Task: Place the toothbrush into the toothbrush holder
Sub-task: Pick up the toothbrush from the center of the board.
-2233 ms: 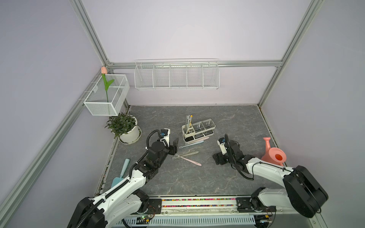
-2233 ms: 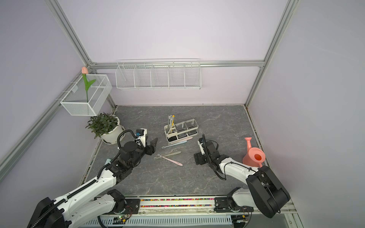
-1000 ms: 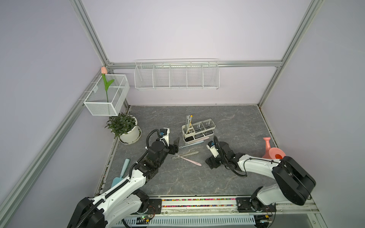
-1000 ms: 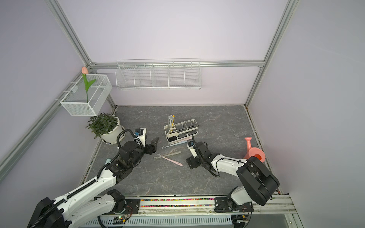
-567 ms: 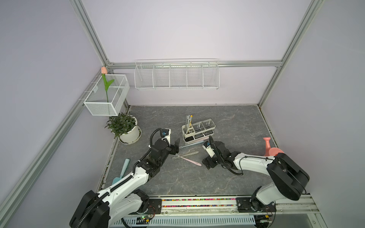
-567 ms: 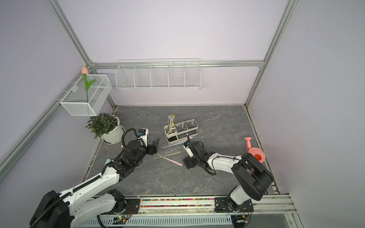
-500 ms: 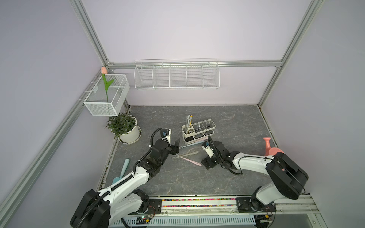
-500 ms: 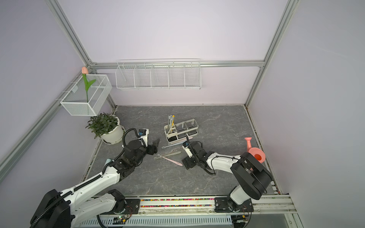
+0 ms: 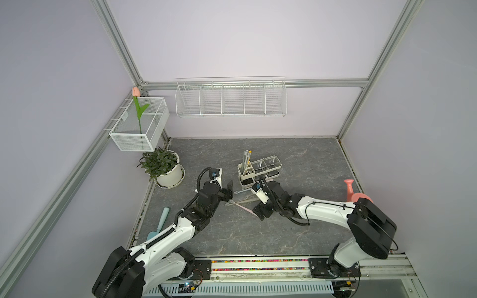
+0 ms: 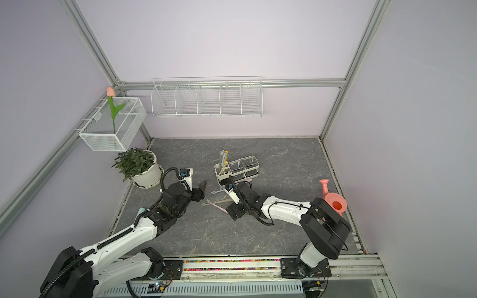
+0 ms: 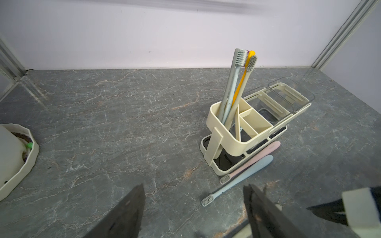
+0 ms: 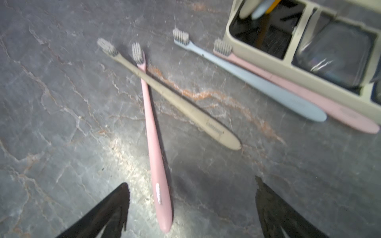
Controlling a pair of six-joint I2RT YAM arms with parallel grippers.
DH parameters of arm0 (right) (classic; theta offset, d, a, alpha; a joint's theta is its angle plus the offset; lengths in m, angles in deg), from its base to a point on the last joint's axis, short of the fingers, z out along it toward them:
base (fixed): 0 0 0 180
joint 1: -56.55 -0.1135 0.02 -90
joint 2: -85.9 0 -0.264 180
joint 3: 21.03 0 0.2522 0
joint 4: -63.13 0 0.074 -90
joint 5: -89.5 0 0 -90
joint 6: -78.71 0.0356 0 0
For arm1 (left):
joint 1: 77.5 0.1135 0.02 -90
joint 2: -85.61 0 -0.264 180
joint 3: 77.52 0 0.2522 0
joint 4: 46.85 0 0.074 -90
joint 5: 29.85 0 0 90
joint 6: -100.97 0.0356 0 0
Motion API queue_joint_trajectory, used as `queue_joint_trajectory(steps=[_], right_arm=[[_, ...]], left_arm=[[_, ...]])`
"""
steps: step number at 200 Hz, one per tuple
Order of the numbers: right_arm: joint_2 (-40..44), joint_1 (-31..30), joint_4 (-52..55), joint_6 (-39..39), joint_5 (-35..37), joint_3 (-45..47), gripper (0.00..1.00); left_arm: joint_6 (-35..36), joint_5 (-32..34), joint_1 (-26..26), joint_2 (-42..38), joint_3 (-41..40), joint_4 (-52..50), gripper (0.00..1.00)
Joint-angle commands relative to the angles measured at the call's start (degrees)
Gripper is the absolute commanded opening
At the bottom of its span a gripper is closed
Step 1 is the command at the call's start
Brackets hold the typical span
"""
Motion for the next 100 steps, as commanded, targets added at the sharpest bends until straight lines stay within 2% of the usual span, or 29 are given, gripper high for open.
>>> queue_joint_trajectory(steps=[1, 27, 46, 68, 88, 100], right_arm=[[-3.48, -0.24, 3.03, -3.86, 2.26, -4.7, 0.97], [-8.09, -0.23, 6.07, -5.75, 2.8, -10.24, 1.0], [-10.34, -0.24, 6.97, -6.55, 2.74, -12.47, 0.98], [-11.58, -0.25, 7.48, -7.14, 2.05, -14.06, 0.94], [-12.29, -0.18, 8.33, -7.89, 1.77, -15.17, 0.83], [-12.66, -0.23, 8.37, -8.46, 2.08, -15.43, 0.82]], left_arm=[[-1.38, 1.94, -0.23, -1.18, -0.74, 0.73, 0.79], [-1.65, 2.14, -0.23, -1.64, -0.82, 0.6, 0.79], [-1.7, 1.91, -0.26, -2.09, -1.07, 0.73, 0.79], [-1.69, 1.72, -0.23, -2.45, -1.22, 0.91, 0.79], [-1.82, 1.48, -0.24, -2.7, -1.27, 0.95, 0.79], [-1.83, 1.29, -0.23, -2.7, -1.27, 0.87, 0.79]])
